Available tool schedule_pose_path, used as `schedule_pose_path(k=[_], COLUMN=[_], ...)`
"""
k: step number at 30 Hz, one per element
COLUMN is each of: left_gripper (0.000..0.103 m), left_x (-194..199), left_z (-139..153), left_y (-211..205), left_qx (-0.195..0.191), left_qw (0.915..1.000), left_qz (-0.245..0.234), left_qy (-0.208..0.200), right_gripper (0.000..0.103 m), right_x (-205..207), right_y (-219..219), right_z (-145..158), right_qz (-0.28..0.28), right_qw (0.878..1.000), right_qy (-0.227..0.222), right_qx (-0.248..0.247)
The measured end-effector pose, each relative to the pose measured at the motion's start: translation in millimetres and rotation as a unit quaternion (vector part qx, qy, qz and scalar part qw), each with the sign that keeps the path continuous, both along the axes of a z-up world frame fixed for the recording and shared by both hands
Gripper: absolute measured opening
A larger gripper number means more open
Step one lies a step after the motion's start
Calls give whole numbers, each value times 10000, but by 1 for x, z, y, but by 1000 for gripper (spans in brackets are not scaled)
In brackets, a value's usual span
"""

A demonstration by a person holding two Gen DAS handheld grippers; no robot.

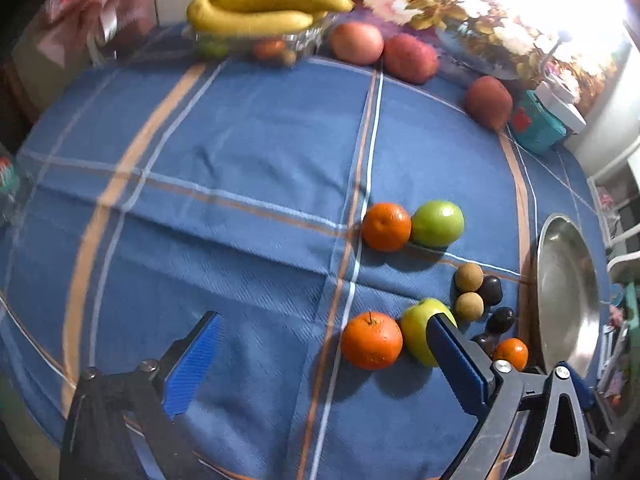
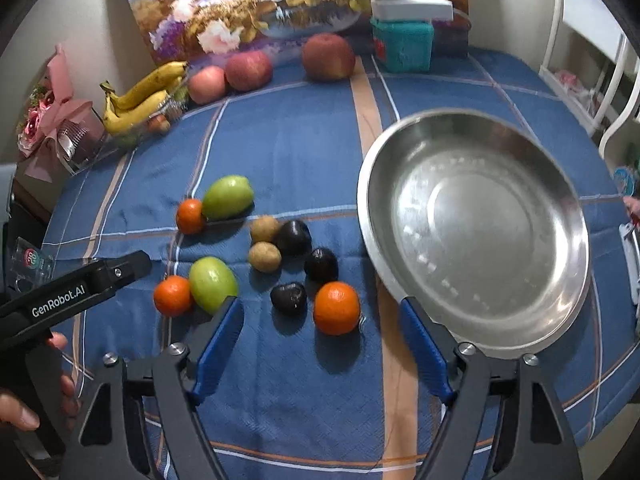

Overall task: Organize fruits
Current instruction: 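Grasp an orange with the left tool while the right tool grasps another orange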

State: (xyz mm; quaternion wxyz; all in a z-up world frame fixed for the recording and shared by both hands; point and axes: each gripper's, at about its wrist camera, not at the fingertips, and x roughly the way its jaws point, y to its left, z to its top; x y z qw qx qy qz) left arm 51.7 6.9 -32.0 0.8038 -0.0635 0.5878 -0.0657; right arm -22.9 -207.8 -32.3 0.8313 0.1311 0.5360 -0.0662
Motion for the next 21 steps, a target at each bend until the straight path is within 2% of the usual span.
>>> schedule_pose_path(k=[3,4,6,10,16,21], left_gripper=[91,90,83,76,73,63], left_x=[-1,-1,-1,-3,-6,-10], left_z=[-5,-7,-11,-17,-29,-37], left_y=[-1,-2,-2,-1,7,10], left_qx=[-97,-123,-247,-340,-797,-1000], left_qw=[9999,9998,9994,9985,9938,9916], left_qz=[-23,-27,-17,39,102,114], left_qy=[95,136,251,432,775,810], right_gripper=[66,63,63,50,48,43], right_x=[1,3,5,11,19,23], right_y=[-1,-2,-3,-2,-8,-12], right_z=[-6,-9,-15,-24,-29,-33], right_qz=[-22,-30,-54,7,-103,-136], right_qw=[9999,9998,9995,9989,9990,9988], right_qy=[127,174,283,461,443,457], right_qx=[24,45,99,-8,36,77])
